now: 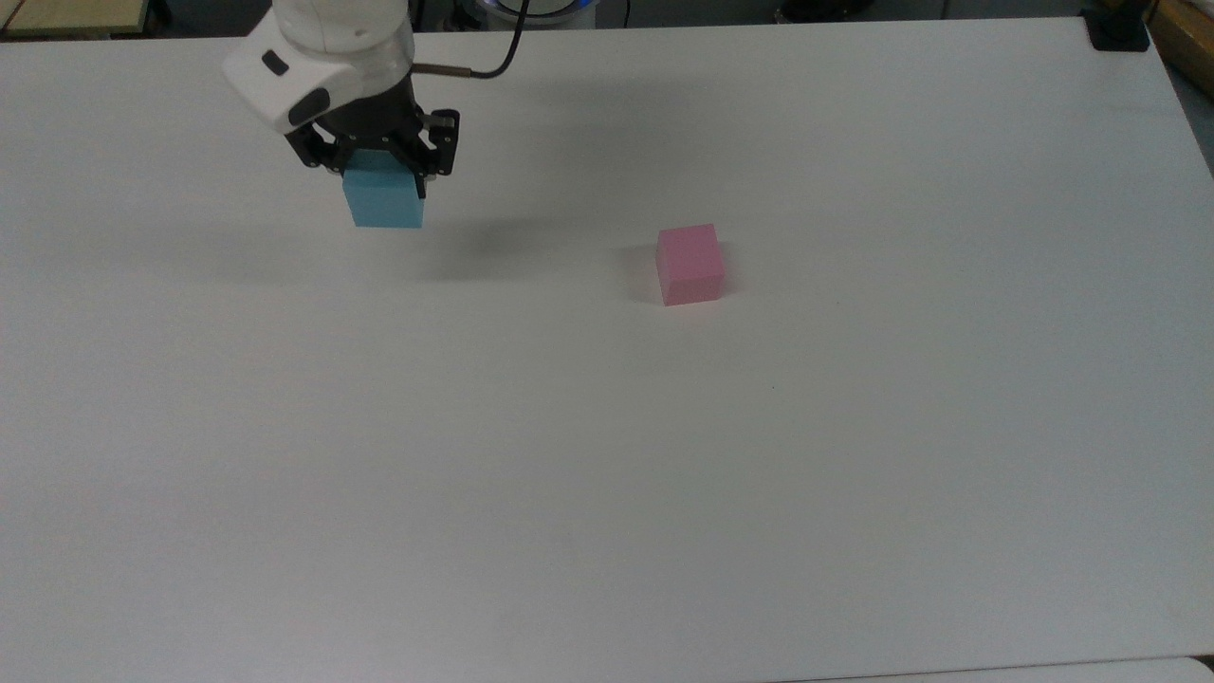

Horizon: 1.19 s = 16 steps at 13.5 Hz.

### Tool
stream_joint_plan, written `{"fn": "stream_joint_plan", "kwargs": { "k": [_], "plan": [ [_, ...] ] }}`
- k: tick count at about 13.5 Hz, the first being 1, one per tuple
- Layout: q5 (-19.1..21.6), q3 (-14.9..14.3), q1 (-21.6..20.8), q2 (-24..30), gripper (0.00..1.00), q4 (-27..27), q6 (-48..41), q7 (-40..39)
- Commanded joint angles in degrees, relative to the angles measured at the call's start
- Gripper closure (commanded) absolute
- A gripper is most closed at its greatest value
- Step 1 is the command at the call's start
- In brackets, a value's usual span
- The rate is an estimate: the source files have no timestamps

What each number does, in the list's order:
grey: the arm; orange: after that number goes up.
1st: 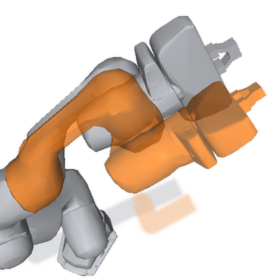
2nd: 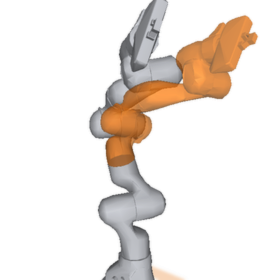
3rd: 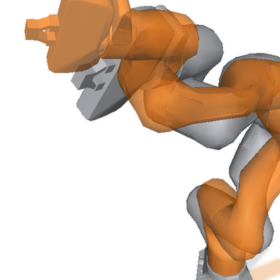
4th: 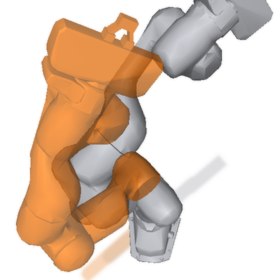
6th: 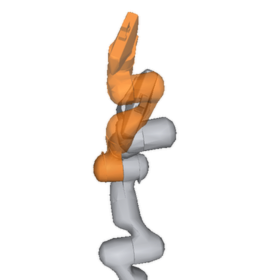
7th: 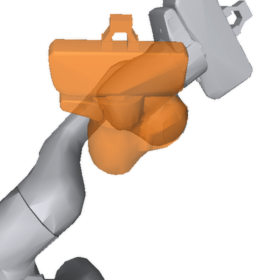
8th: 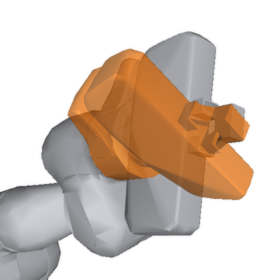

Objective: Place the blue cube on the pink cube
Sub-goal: 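Lift the light-blue cube off the table, then carry the light-blue cube over the pink cube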

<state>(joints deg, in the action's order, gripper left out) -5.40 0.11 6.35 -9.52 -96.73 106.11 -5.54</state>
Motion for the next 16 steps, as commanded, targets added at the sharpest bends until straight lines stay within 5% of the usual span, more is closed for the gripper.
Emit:
{"fn": "stream_joint_plan", "kwargs": {
  "k": [1,4,10,16],
  "plan": [
    [1.5,0.0,-0.8,1.0,0.83,2.6,-3.3,0.1],
    [1.7,0.5,-2.2,1.0,0.83,3.0,-3.4,1.8],
    [1.7,12.0,-4.1,1.3,0.83,2.5,-3.3,14.8],
    [1.7,12.1,-12.4,0.2,0.83,0.5,-1.3,22.1]
  ]
}}
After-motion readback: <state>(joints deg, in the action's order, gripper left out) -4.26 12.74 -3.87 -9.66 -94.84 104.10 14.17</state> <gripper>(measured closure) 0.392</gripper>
